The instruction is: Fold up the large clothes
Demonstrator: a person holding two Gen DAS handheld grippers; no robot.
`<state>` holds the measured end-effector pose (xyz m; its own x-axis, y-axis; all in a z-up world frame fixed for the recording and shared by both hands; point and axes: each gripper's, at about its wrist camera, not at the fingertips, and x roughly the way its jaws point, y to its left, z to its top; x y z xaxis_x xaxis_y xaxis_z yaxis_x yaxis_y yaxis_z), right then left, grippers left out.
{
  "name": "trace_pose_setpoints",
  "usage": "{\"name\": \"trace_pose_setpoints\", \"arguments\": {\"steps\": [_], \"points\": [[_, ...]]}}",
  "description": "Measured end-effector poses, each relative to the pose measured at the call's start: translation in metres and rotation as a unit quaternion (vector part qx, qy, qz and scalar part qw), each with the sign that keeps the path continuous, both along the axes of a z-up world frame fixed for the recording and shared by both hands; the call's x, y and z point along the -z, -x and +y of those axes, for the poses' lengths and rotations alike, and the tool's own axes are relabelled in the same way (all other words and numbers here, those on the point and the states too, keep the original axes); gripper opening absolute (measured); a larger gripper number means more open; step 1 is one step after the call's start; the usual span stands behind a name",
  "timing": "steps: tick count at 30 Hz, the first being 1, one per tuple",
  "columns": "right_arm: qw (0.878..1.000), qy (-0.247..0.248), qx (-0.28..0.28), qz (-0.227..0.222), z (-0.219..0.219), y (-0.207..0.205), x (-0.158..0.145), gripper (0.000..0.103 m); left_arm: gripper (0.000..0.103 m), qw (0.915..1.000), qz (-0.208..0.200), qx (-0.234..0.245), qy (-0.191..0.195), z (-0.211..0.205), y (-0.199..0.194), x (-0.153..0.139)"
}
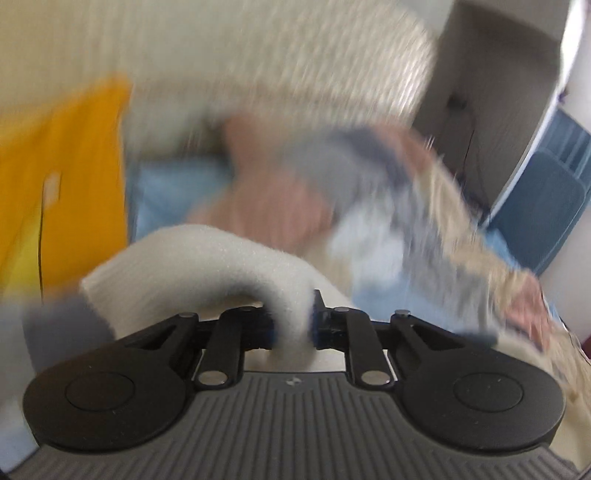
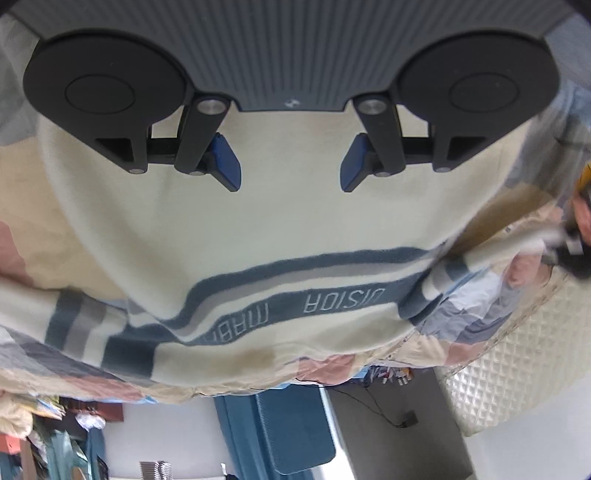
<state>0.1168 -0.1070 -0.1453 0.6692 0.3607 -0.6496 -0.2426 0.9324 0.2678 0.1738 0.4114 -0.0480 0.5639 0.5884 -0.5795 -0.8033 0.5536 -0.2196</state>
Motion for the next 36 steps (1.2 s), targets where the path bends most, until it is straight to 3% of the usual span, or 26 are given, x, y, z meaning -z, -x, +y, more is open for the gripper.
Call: {"name": "trace_pose_setpoints", "arguments": {"steps": [2, 6, 9, 13, 16, 19, 24, 26, 28, 31, 36], "points": [[1.000, -0.006, 0.002, 0.000, 0.003, -0.003, 0.002, 0.062, 0.018, 0.9991, -0.016, 0.013, -0.038, 0.019, -0.014, -0.027], [1.000, 0.003, -0.007, -0.016, 0.015, -0.009, 0.006, 0.062, 0.018, 0.9991, 0.002, 0.017, -0.039, 0.055, -0.045, -0.036], [1.000, 0.008, -0.015, -0.012, 0.022, -0.015, 0.010, 0.062, 0.018, 0.9985, 0.044, 0.011, -0.029, 0.080, -0.070, -0.008], [0.999, 0.029, -0.021, -0.007, 0.031, -0.021, 0.018, 0.062, 0.019, 0.9961, 0.087, -0.005, 0.009, 0.115, -0.084, 0.053], [0.999, 0.034, -0.021, 0.007, 0.034, -0.029, 0.026, 0.062, 0.023, 0.9942, 0.096, -0.012, 0.046, 0.135, -0.076, 0.096], [0.999, 0.040, -0.022, 0.016, 0.039, -0.035, 0.033, 0.062, 0.026, 0.9953, 0.078, -0.009, 0.056, 0.142, -0.069, 0.114], [0.999, 0.042, -0.021, 0.021, 0.042, -0.042, 0.038, 0.062, 0.028, 0.9947, 0.094, 0.031, 0.028, 0.136, -0.072, 0.107], [0.999, 0.044, -0.017, 0.021, 0.043, -0.044, 0.037, 0.062, 0.038, 0.9938, 0.099, 0.043, 0.027, 0.131, -0.068, 0.100], [0.999, 0.045, -0.017, 0.021, 0.044, -0.044, 0.035, 0.062, 0.061, 0.9922, 0.107, 0.056, 0.032, 0.126, -0.063, 0.093], [0.999, 0.046, -0.013, 0.011, 0.041, -0.040, 0.027, 0.062, 0.071, 0.9914, 0.112, 0.065, 0.019, 0.111, -0.052, 0.080], [1.000, 0.021, -0.010, -0.004, 0.029, -0.030, 0.010, 0.062, 0.072, 0.9864, 0.121, 0.110, 0.015, 0.069, -0.031, 0.058]]}}
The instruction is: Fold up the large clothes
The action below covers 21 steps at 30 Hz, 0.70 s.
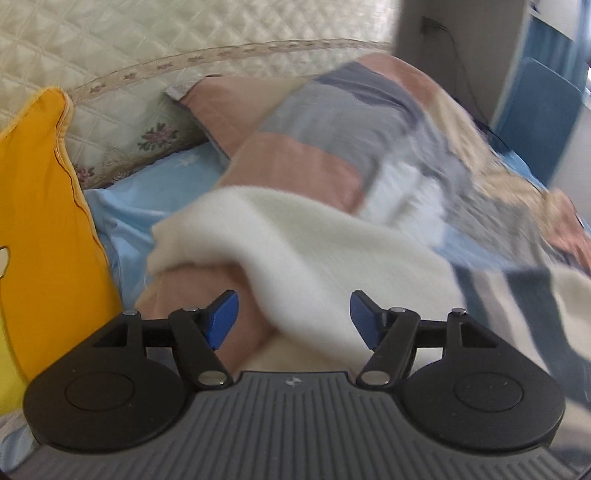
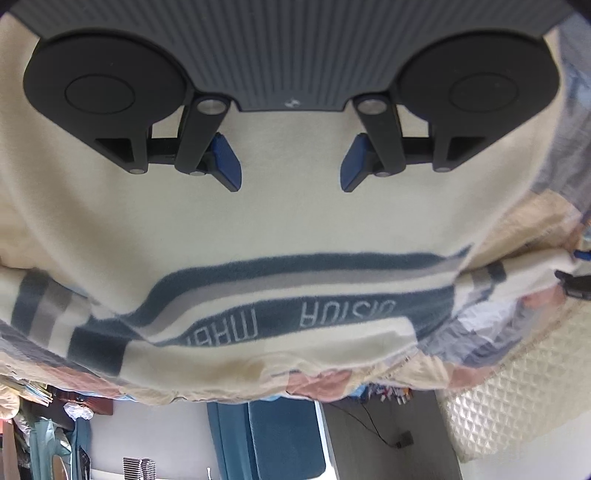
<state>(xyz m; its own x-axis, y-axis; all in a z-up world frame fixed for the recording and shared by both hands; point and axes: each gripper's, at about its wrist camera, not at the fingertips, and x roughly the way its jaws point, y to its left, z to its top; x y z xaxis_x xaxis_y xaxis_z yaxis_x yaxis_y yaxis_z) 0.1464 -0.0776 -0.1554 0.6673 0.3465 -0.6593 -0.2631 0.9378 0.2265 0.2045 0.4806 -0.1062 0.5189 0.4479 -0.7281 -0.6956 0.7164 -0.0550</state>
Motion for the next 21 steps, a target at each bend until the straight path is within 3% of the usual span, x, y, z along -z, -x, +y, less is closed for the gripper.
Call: {"name": "trace_pose_setpoints", "arguments": {"steps": [5, 11, 15, 21], "points": [[1.000, -0.012, -0.011, -0.013, -0.007, 0.016, -0.016, 0.062, 0.072, 0.9948, 0.047, 0.086, 0.028, -0.074, 0.012, -0.008], [0.999, -0.034, -0.008, -0.008, -0.027, 0.034, -0.027, 0.062, 0.072, 0.9791, 0.039, 0.178, 0.090, -0.163, 0.025, -0.020], [0.998, -0.056, -0.018, -0.001, -0.042, 0.049, -0.031, 0.062, 0.072, 0.9676, 0.040, 0.220, 0.116, -0.215, 0.027, -0.028], [0.997, -0.072, 0.015, -0.005, -0.065, 0.049, -0.037, 0.065, 0.072, 0.9496, 0.106, 0.252, 0.153, -0.277, 0.037, -0.012]]}}
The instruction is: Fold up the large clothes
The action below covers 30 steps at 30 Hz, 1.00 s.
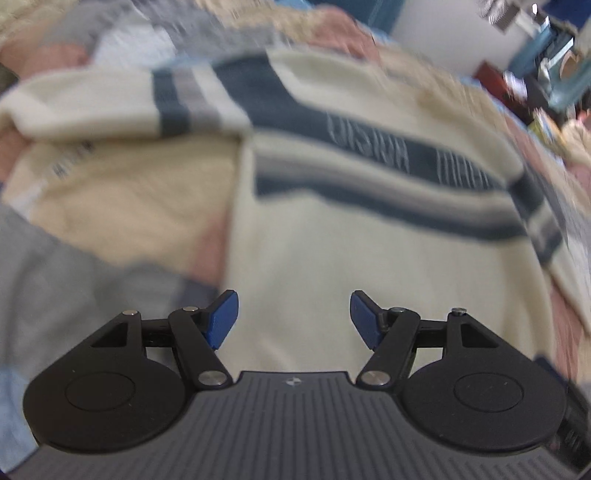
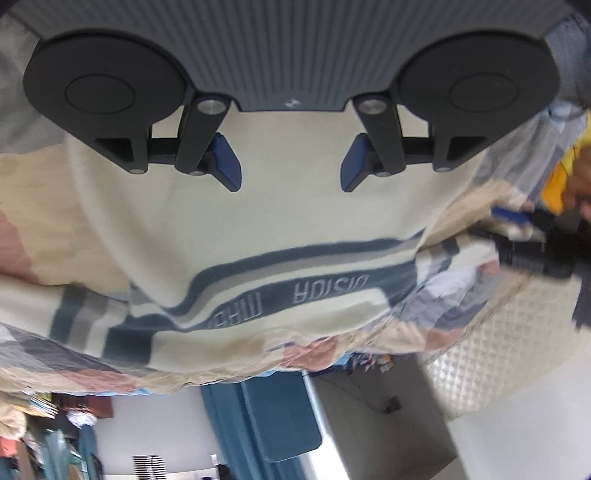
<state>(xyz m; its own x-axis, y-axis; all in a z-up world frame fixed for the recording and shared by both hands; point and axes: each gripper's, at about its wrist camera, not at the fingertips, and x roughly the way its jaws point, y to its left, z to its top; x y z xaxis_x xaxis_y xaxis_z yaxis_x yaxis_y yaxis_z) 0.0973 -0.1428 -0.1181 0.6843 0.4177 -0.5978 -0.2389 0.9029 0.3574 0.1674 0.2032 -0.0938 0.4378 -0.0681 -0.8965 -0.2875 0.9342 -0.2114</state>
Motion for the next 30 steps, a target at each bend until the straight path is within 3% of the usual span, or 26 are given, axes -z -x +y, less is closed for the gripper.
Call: {"name": "trace_pose_setpoints", "arguments": {"steps": [1, 3, 11, 20, 23, 25, 28, 30], "points": [[1.000, -0.008, 0.009, 0.000, -0.005, -0.001, -0.001, 0.085, 0.072, 0.9999, 0.011, 0.006, 0.001, -0.008, 0.003, 0.005], [0.999, -0.024, 0.027, -0.004, -0.013, -0.003, -0.002, 0.103, 0.072, 0.9994, 0.029, 0.019, -0.008, -0.021, 0.009, 0.014], [0.998, -0.037, 0.053, 0.008, -0.031, -0.005, 0.002, 0.103, 0.072, 0.9953, 0.039, -0.025, -0.085, -0.026, 0.021, 0.039], [0.997, -0.045, 0.070, 0.006, -0.040, -0.004, 0.002, 0.103, 0.069, 0.9931, 0.043, -0.020, -0.107, -0.040, 0.017, 0.057], [0.996, -0.047, 0.073, 0.008, -0.041, -0.005, 0.003, 0.103, 0.048, 0.9926, 0.049, -0.018, -0.109, -0.039, 0.016, 0.060], [0.996, -0.048, 0.074, 0.009, -0.041, -0.005, 0.003, 0.103, 0.029, 0.9915, 0.055, -0.019, -0.116, -0.038, 0.015, 0.063], [0.996, -0.048, 0.076, 0.008, -0.041, -0.005, 0.003, 0.103, 0.014, 0.9916, 0.055, -0.011, -0.116, -0.037, 0.015, 0.065], [0.996, -0.048, 0.077, 0.009, -0.041, -0.005, 0.003, 0.103, 0.010, 0.9906, 0.052, -0.006, -0.127, -0.039, 0.017, 0.063]]}}
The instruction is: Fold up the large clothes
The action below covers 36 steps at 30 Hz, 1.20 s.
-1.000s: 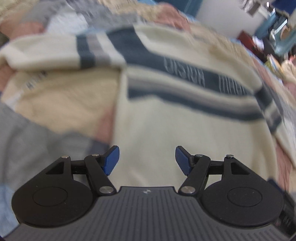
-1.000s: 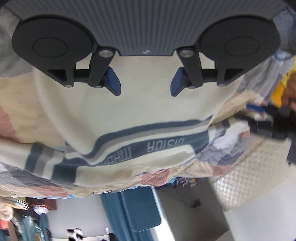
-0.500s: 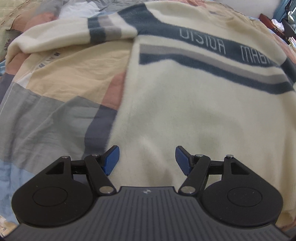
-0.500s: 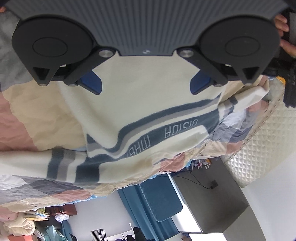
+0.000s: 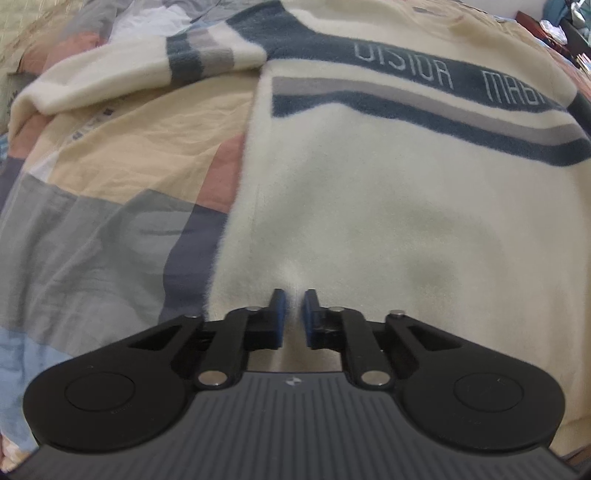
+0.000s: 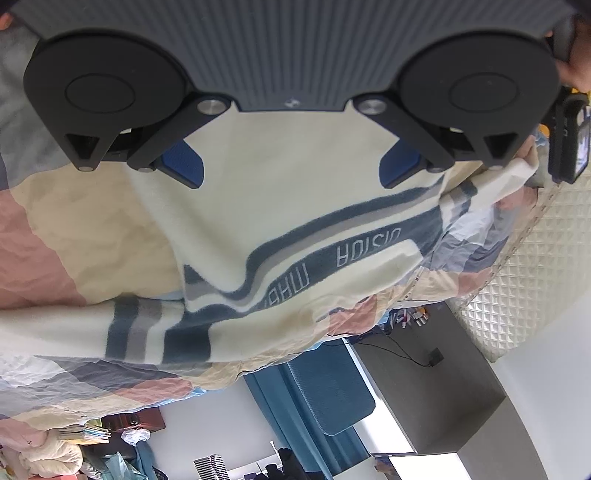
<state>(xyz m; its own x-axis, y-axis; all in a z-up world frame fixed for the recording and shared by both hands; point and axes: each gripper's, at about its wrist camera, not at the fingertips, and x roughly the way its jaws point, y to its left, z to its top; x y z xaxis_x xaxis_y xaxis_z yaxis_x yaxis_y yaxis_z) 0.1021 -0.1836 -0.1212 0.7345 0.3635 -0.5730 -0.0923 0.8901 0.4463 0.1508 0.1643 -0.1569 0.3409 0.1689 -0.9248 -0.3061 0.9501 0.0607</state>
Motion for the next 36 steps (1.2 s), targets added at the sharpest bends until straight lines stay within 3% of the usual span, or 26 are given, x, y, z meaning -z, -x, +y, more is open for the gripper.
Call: {"name": "trace_pose_setpoints", "arguments": {"steps": [10, 14, 16, 25, 30, 36], "points": [[1.000, -0.011, 0.020, -0.003, -0.011, 0.001, -0.002, 0.103, 0.009, 0.9988, -0.020, -0.001, -0.044, -0.006, 0.014, -0.019], [0.999, -0.018, 0.038, -0.008, -0.020, 0.002, -0.005, 0.103, 0.015, 0.9938, -0.075, 0.027, -0.077, -0.016, 0.025, -0.044], [0.999, -0.024, 0.046, -0.010, -0.025, 0.001, -0.007, 0.103, 0.028, 0.9918, -0.104, 0.030, -0.068, -0.020, 0.029, -0.059], [0.995, -0.028, 0.093, -0.028, -0.057, -0.014, -0.022, 0.103, 0.047, 0.9784, -0.190, 0.081, -0.001, -0.074, 0.011, -0.091], [0.992, -0.018, 0.122, -0.035, -0.090, -0.029, -0.036, 0.103, 0.052, 0.9665, -0.224, 0.120, 0.037, -0.112, -0.010, -0.086], [0.985, -0.016, 0.170, -0.015, -0.145, -0.055, -0.042, 0.103, 0.057, 0.9637, -0.214, 0.152, 0.049, -0.142, -0.039, -0.054]]}}
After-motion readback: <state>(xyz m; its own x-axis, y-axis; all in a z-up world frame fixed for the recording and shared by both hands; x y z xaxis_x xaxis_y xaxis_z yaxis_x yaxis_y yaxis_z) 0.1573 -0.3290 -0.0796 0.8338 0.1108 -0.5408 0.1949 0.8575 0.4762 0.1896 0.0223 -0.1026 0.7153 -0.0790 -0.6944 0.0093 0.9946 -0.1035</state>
